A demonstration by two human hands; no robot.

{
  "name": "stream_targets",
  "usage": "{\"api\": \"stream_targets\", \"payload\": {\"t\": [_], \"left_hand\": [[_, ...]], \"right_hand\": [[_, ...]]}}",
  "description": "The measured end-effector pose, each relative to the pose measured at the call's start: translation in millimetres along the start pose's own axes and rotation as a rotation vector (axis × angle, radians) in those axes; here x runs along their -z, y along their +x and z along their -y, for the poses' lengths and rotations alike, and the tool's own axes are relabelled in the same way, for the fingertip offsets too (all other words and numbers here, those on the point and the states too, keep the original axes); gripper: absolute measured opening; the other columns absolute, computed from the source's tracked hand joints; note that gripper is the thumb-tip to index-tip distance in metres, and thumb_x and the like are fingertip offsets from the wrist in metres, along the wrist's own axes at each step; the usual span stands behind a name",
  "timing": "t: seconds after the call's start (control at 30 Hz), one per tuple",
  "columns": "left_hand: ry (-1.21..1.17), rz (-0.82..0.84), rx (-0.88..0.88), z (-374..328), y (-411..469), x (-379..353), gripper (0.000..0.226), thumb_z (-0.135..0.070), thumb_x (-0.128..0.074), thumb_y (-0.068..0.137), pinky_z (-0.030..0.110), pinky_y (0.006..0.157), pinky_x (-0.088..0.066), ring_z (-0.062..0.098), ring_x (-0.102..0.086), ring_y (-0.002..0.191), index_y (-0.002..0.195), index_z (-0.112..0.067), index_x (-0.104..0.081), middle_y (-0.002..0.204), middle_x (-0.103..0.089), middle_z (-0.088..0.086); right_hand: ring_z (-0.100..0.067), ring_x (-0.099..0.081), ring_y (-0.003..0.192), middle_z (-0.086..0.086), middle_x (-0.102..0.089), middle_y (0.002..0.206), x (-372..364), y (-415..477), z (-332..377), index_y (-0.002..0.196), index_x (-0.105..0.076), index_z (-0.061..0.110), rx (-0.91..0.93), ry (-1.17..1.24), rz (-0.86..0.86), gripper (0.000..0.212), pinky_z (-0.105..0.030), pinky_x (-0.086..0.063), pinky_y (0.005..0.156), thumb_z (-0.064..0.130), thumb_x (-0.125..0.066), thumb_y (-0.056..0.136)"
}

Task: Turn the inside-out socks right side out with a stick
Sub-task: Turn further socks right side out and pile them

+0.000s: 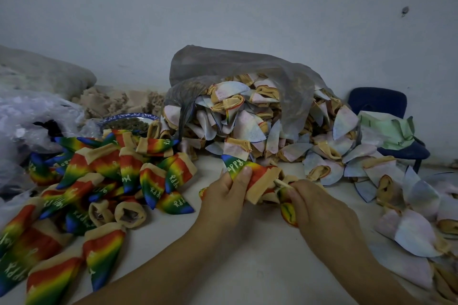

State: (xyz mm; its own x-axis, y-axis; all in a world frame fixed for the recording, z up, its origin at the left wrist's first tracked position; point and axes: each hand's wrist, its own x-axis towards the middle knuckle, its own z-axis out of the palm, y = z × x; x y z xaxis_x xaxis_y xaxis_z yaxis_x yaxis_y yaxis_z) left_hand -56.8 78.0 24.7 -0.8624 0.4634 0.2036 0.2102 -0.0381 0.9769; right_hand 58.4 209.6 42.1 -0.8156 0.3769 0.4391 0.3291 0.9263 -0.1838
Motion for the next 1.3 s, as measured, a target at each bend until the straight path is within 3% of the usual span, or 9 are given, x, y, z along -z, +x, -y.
{"api": "stream_targets", "payload": {"t": [0.13,0.27,0.33,0.47,0.83,0.93,1.1,1.2,1.3], "left_hand": [[-0.084,-0.045,0.010,0.1,-8.7,-10.7,0.046,-0.080,-0.040,0.070,0.027,0.072,-0.051,0.004,-0.065,0.078,0.083,-0.047,-0.069,0.081,-0.069,-0.007],[-0.014,-0.049,0.034,2.6,-10.8,-8.9,0.066,-0.078,-0.041,0.069,0.032,0.070,-0.051,0.017,-0.066,0.080,0.088,-0.022,-0.069,0.087,-0.069,0.009],[-0.073,-0.071,0.042,1.0,-9.9,-6.9,0.062,-0.072,-0.045,0.070,0.028,0.071,-0.053,0.014,-0.068,0.083,0.089,-0.018,-0.069,0.087,-0.072,0.005],[-0.240,-0.089,0.027,-6.6,-6.6,-3.3,0.045,-0.058,-0.050,0.075,0.005,0.061,-0.046,-0.005,-0.068,0.074,0.089,-0.021,-0.072,0.078,-0.075,-0.015],[-0.119,-0.119,-0.047,-3.3,-5.9,-4.6,0.066,-0.079,-0.042,0.064,0.004,0.059,-0.043,-0.008,-0.063,0.075,0.089,-0.026,-0.073,0.077,-0.071,-0.019],[-0.090,-0.132,-0.030,0.1,-1.6,-1.8,0.063,-0.076,-0.042,0.067,0.008,0.056,-0.043,-0.006,-0.061,0.067,0.083,-0.023,-0.073,0.070,-0.069,-0.014],[-0.036,-0.112,0.013,4.2,1.8,4.9,0.047,-0.070,-0.046,0.072,0.010,0.061,-0.048,-0.006,-0.062,0.070,0.073,-0.028,-0.068,0.077,-0.070,-0.014],[0.028,-0.130,-0.015,0.2,0.9,5.0,0.048,-0.069,-0.047,0.071,0.009,0.048,-0.039,-0.005,-0.056,0.054,0.058,-0.026,-0.063,0.054,-0.061,-0.015],[0.057,-0.128,-0.056,-2.3,-3.5,0.0,0.054,-0.067,-0.047,0.071,0.010,0.041,-0.030,0.000,-0.044,0.042,0.040,-0.025,-0.052,0.040,-0.043,-0.012]], "right_hand": [[-0.003,-0.049,0.066,0.015,-0.051,0.069,0.5,-1.6,-2.3,0.084,-0.048,0.037,-0.065,0.206,-0.092,0.048,-0.027,-0.038,0.055,0.066,-0.011,0.081],[-0.001,-0.047,0.064,0.022,-0.047,0.071,3.5,1.4,-14.0,0.090,-0.054,0.043,0.058,0.122,-0.091,0.038,-0.011,-0.029,0.055,0.059,-0.020,0.087],[-0.002,-0.047,0.063,0.020,-0.049,0.071,0.8,0.3,-16.9,0.092,-0.061,0.036,0.093,0.115,-0.105,0.041,-0.010,-0.029,0.054,0.055,-0.025,0.089],[-0.001,-0.049,0.066,0.020,-0.051,0.074,0.7,0.2,-21.3,0.096,-0.060,0.039,0.064,0.138,-0.064,0.043,-0.011,-0.029,0.055,0.057,-0.023,0.088],[-0.003,-0.055,0.067,0.011,-0.060,0.072,-12.6,-9.7,9.5,0.078,-0.053,0.043,-0.096,0.500,0.014,0.041,-0.030,-0.043,0.057,0.068,-0.021,0.075],[-0.005,-0.055,0.066,0.006,-0.059,0.068,-13.5,-6.7,4.9,0.079,-0.054,0.043,-0.066,0.485,0.052,0.040,-0.030,-0.043,0.057,0.067,-0.022,0.076],[0.004,-0.051,0.074,0.020,-0.055,0.078,-1.1,4.3,-24.3,0.086,-0.047,0.052,-0.031,0.256,0.077,0.037,-0.017,-0.035,0.059,0.069,-0.015,0.078],[0.005,-0.051,0.074,0.021,-0.056,0.078,-0.9,2.8,-27.4,0.081,-0.045,0.055,-0.068,0.255,0.075,0.028,-0.015,-0.034,0.059,0.067,-0.019,0.080],[-0.001,-0.053,0.072,0.015,-0.058,0.074,-5.9,-0.7,-15.6,0.079,-0.051,0.051,-0.092,0.372,0.034,0.020,-0.026,-0.043,0.062,0.054,-0.036,0.091]]}}
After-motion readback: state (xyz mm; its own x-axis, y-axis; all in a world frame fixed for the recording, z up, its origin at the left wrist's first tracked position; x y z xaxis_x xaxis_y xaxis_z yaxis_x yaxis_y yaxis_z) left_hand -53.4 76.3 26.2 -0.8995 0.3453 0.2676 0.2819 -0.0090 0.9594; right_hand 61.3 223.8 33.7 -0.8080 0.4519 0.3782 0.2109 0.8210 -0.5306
